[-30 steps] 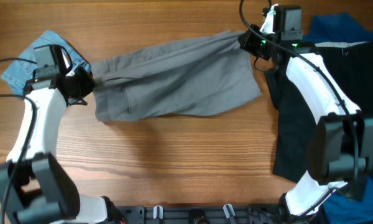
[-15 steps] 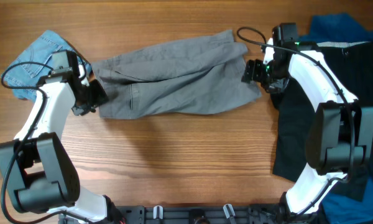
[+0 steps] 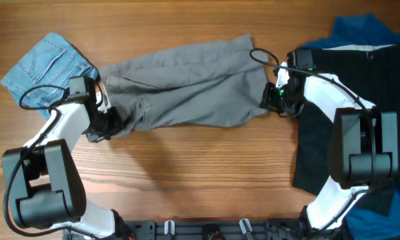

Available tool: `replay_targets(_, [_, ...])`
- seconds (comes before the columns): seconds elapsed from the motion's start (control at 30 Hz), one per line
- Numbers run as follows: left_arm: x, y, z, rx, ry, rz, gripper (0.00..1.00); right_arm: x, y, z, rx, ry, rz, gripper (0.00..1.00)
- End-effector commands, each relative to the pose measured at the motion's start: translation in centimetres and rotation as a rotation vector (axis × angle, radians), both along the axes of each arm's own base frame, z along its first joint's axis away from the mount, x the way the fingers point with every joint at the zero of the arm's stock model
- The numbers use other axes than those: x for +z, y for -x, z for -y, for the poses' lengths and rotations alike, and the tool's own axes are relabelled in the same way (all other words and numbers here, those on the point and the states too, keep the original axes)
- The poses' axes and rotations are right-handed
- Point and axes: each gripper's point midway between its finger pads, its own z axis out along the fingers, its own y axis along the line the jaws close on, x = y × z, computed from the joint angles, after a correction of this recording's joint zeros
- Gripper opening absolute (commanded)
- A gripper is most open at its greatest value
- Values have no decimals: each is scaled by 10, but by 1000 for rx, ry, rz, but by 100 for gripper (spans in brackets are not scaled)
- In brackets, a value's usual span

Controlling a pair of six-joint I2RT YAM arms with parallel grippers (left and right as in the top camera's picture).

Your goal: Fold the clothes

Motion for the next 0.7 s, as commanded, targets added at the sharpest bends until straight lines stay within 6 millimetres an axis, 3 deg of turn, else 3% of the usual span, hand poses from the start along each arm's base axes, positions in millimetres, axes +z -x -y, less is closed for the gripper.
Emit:
replay_targets(0.0, [6, 21, -7, 29, 17, -64, 4, 6, 23, 34, -62, 137, -93, 4])
replay_targets(0.03, [12, 23, -10, 41, 19, -71, 4, 15, 28, 52, -93, 218, -114, 4])
replay_targets(0.07, [20, 24, -14, 56, 19, -71, 20, 29, 33, 71, -124, 295, -123, 4])
replay_targets(0.1, [28, 21, -16, 63, 17, -59, 33, 43, 34, 82, -139, 338, -107, 18])
replay_targets(0.13, [34, 17, -17, 62, 13, -41, 38, 56, 32, 87, -149, 354, -79, 84])
replay_targets(0.17, [44, 6, -17, 59, 19, 1, 40, 72, 23, 90, -155, 361, -17, 99])
replay_targets(0.23, [60, -13, -9, 40, 64, 78, 41, 95, -6, 76, -116, 277, 131, 99])
replay_targets(0.3, [70, -35, 0, 21, 126, 174, 41, 105, -29, 58, -87, 171, 235, 85])
replay_targets(0.33, [77, -50, 7, -2, 162, 246, 46, 106, -40, 49, -97, 108, 264, 79])
replay_targets(0.4, [81, -69, 13, -37, 149, 319, 56, 100, -49, 38, -85, 42, 278, 79])
replay_targets(0.5, [77, -101, 32, -125, 135, 422, 69, 83, -50, 37, -101, 38, 236, 79])
replay_targets(0.6, [64, -115, 49, -186, 148, 449, 63, 72, -50, 38, -100, 41, 212, 80])
replay_targets(0.63, [58, -116, 54, -194, 156, 438, 58, 68, -51, 39, -102, 50, 207, 83])
replay_targets(0.67, [51, -115, 56, -199, 161, 423, 53, 67, -52, 39, -101, 50, 208, 92])
